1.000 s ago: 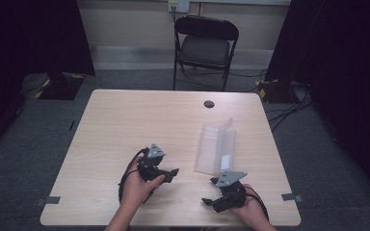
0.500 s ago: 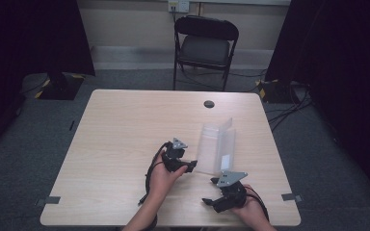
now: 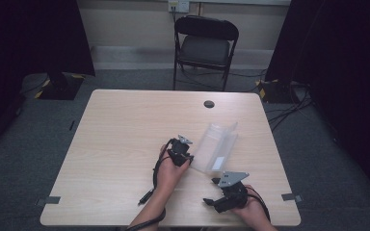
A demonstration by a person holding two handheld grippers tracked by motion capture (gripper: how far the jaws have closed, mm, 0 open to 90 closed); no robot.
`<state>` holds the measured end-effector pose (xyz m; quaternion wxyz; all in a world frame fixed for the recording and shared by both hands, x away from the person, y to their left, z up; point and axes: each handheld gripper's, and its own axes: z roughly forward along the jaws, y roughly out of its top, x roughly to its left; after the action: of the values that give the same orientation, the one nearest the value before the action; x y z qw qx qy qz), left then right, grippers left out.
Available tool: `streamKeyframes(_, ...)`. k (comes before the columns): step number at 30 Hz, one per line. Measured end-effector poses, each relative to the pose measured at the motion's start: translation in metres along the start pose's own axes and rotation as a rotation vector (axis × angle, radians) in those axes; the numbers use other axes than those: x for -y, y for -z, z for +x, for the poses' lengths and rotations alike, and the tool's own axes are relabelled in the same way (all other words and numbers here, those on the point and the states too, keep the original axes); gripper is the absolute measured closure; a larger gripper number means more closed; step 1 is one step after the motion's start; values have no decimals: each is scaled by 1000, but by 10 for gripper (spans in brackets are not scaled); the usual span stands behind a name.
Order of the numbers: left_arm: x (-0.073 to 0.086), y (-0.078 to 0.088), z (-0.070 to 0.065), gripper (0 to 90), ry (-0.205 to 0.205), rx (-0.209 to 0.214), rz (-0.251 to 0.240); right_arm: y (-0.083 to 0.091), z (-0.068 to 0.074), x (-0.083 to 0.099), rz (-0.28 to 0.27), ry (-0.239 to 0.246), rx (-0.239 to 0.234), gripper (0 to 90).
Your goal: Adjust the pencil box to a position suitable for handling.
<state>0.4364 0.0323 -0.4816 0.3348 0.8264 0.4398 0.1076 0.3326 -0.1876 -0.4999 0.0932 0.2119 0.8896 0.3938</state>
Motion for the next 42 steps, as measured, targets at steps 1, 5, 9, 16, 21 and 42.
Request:
streamKeyframes(1, 0, 0, 0, 876, 0, 0, 0, 0, 0, 0, 0, 0, 0, 186)
streamKeyframes(5, -1, 3, 12, 882, 18, 1, 15, 2, 0, 2, -1, -1, -2, 187)
streamKeyframes(9, 3, 9, 26, 883, 11, -6, 29, 3, -1, 3, 0, 0, 0, 187)
streamKeyframes(16, 15, 26, 54, 884, 5, -21, 36, 4, -1, 3, -1, -2, 1, 187)
streamKeyframes(21, 24, 36, 74, 883, 14, -24, 33, 4, -1, 3, -1, -2, 2, 187)
streamKeyframes(42, 80, 92, 70, 558, 10, 98, -100, 4, -1, 3, -1, -2, 3, 186)
